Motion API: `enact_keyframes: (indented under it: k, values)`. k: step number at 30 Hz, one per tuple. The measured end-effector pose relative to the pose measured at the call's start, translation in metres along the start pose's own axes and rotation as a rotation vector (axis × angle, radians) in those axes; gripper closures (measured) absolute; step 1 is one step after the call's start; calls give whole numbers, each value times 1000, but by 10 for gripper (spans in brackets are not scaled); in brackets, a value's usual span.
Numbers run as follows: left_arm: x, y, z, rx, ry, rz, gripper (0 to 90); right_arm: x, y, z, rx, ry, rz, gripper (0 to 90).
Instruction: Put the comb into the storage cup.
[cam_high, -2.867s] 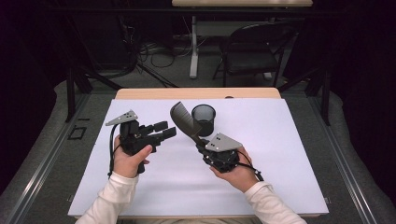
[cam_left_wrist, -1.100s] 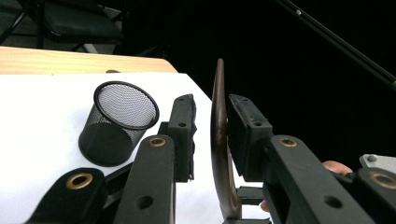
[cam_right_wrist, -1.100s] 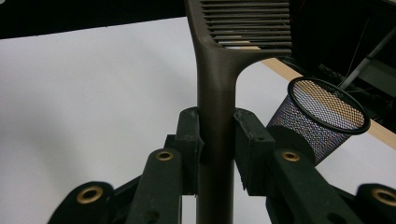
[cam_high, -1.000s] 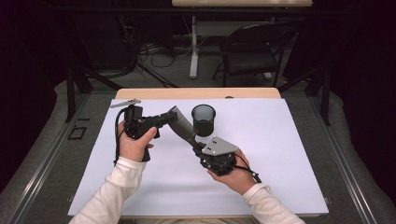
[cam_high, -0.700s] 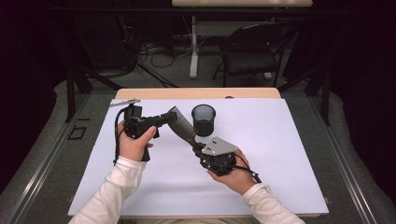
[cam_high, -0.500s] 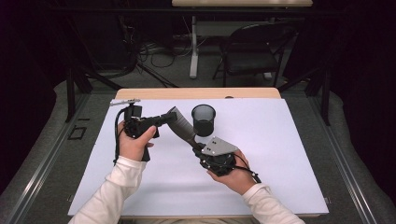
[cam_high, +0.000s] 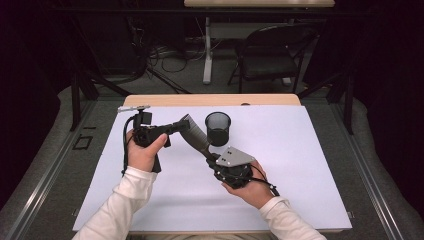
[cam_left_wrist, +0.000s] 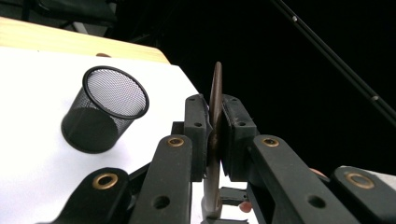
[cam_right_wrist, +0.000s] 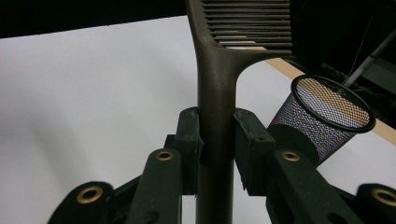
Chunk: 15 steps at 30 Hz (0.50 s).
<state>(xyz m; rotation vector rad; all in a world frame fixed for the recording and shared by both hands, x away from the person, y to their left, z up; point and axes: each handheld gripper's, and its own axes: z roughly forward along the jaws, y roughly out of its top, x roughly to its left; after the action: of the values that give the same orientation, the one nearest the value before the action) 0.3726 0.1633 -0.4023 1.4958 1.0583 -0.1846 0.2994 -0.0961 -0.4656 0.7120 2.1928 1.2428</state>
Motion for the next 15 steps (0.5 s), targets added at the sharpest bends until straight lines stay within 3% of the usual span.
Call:
enact_keyframes:
  k: [3, 15]
  values:
    - [1, 0, 0, 2, -4, -16, 836, 0, 0, 0, 0, 5, 5, 728]
    - [-2, 2, 1, 12, 6, -16, 849, -2, -1, 0, -2, 16, 18, 727]
